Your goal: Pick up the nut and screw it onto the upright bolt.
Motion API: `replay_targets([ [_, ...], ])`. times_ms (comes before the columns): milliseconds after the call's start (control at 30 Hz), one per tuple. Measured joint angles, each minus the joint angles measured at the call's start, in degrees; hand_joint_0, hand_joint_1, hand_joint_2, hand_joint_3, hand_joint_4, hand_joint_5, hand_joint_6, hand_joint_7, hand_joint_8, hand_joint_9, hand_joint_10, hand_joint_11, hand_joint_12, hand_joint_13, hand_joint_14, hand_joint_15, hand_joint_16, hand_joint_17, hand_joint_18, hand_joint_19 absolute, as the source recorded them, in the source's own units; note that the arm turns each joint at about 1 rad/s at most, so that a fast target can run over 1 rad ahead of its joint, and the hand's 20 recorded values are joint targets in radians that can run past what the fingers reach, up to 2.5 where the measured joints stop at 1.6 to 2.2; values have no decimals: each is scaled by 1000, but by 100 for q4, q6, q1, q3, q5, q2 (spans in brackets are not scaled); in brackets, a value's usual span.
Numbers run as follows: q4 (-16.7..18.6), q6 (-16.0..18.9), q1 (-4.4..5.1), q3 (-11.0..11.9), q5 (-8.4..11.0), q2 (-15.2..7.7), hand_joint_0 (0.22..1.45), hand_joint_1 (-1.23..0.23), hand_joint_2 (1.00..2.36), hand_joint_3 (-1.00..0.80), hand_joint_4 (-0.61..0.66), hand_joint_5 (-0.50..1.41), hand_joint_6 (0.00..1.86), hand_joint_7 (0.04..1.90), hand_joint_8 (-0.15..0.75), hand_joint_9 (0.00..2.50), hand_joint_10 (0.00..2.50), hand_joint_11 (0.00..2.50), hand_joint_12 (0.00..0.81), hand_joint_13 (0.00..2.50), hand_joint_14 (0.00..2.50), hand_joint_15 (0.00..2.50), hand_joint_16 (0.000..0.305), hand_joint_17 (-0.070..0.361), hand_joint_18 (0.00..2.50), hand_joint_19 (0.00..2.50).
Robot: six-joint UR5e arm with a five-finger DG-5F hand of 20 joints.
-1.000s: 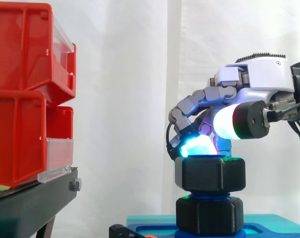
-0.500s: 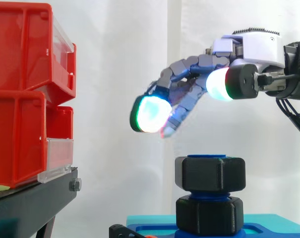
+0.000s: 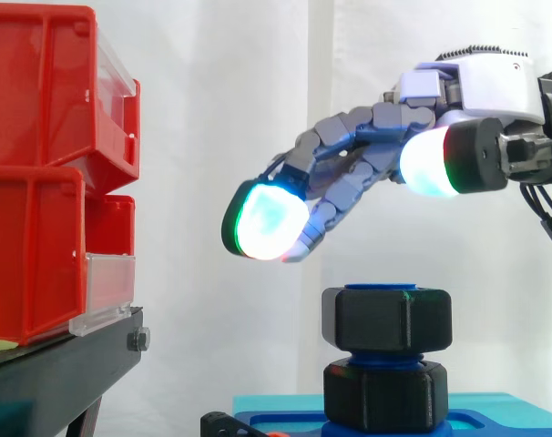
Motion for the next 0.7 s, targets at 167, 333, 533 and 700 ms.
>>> replay_targets([
  [167, -158, 7, 92, 0, 37, 0, 449, -281, 1000, -500, 176, -139, 501, 590, 198, 530, 0, 0, 302, 133, 0, 0, 35, 78, 0, 0],
  [333, -192, 32, 159, -1, 66, -1, 449, -279, 1000, -500, 178, -139, 501, 595, 202, 522, 0, 0, 305, 124, 0, 0, 35, 79, 0, 0],
  [533, -197, 39, 212, -1, 91, 0, 448, -274, 1000, -500, 177, -138, 501, 598, 204, 510, 0, 0, 307, 114, 0, 0, 36, 81, 0, 0],
  [700, -189, 40, 257, -53, 129, -1, 447, -273, 1000, -500, 169, -142, 501, 593, 203, 494, 0, 0, 308, 103, 0, 0, 36, 82, 0, 0],
])
